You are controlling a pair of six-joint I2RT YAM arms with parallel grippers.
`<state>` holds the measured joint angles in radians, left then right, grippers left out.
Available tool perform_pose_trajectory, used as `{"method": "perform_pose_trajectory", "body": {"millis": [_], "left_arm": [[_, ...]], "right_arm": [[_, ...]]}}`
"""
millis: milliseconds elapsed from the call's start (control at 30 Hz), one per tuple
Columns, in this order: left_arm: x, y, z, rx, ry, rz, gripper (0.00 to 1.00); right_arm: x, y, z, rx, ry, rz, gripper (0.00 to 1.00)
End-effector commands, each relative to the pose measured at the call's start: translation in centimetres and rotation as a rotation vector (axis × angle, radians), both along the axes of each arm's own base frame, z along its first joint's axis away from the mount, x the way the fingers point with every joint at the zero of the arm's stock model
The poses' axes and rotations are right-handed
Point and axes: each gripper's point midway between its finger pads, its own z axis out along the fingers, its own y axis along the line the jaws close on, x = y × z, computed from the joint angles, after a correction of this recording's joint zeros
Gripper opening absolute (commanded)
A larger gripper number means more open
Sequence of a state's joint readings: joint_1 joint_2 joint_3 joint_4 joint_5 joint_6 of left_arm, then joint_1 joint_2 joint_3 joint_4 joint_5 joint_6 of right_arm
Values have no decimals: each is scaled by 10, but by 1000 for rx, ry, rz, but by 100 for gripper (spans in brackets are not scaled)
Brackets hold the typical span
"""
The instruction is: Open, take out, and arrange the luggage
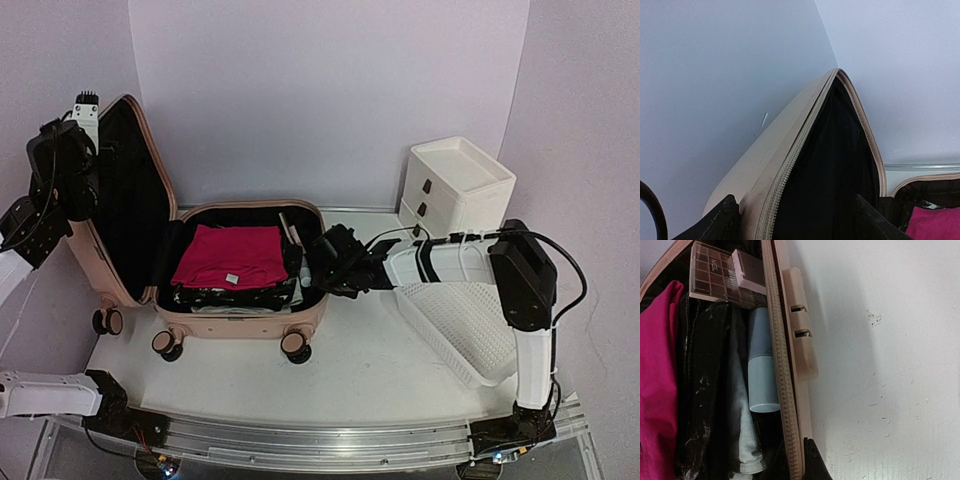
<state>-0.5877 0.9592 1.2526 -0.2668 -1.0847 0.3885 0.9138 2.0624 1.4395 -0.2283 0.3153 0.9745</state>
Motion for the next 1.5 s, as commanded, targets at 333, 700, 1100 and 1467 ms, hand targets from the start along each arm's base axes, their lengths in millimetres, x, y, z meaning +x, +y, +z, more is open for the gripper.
{"method": "perform_pose_trajectory", "body": {"millis": [333, 700, 1100, 1467], "left_arm": [[1, -4, -24, 27, 57, -73, 97], [-24, -68, -3, -117, 65, -600, 99], [-63, -43, 35, -234, -72, -606, 99], [-52, -46, 29, -265, -53, -581, 99]], "right_arm": [[13, 51, -7, 265, -49, -89, 0], [10, 52, -9, 274, -49, -111, 0], [9, 44, -7, 273, -62, -128, 0], [7, 38, -10, 263, -65, -136, 0]]}}
